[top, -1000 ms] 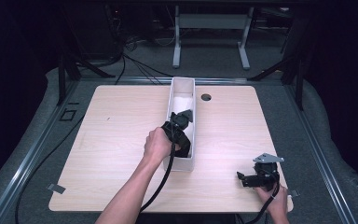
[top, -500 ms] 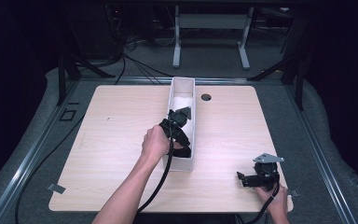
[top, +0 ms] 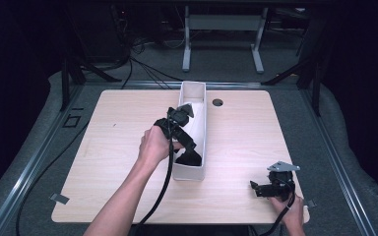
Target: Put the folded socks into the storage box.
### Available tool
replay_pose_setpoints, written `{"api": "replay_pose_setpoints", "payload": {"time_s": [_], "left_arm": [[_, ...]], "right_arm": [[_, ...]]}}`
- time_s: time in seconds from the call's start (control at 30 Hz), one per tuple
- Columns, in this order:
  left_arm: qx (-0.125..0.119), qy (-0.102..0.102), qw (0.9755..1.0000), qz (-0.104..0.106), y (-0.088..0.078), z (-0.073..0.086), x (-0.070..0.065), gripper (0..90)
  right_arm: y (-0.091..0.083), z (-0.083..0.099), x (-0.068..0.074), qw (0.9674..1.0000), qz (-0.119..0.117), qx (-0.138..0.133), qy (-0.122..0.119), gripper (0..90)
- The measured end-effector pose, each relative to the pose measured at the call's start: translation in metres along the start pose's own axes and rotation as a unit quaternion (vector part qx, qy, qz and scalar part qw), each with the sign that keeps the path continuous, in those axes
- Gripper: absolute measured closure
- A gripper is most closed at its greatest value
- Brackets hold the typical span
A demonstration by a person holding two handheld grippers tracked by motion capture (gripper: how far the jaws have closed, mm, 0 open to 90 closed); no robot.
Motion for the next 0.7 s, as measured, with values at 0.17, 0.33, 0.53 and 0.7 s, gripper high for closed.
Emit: {"api": "replay_pose_setpoints", "payload": {"time_s": [0.17,0.33,0.53,0.7], "left_arm": [[-0.013,-0.002,0.9999,-0.003,-0.012,0.003,0.01,0.2],[-0.028,-0.01,0.9995,-0.002,-0.023,0.009,0.021,0.1],[-0.041,-0.019,0.999,-0.002,-0.032,0.02,0.034,0.1],[-0.048,-0.029,0.9984,-0.003,-0.035,0.033,0.047,0.1]], "right_arm": [[0.0,0.0,0.0,1.0,0.0,0.0,0.0,0.0],[0.0,0.0,0.0,1.0,0.0,0.0,0.0,0.0],[0.0,0.0,0.0,1.0,0.0,0.0,0.0,0.0],[0.0,0.0,0.0,1.0,0.001,0.0,0.0,0.0]]}}
Point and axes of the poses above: each handheld gripper's, and its own axes: y roughly forward along the jaws, z roughly out of its underside, x roughly to its left, the point moved 10 cm from there along y, roughly forward along the jaws, and after that the axes turned 12 degrees about -x, right-handed, at the moved point
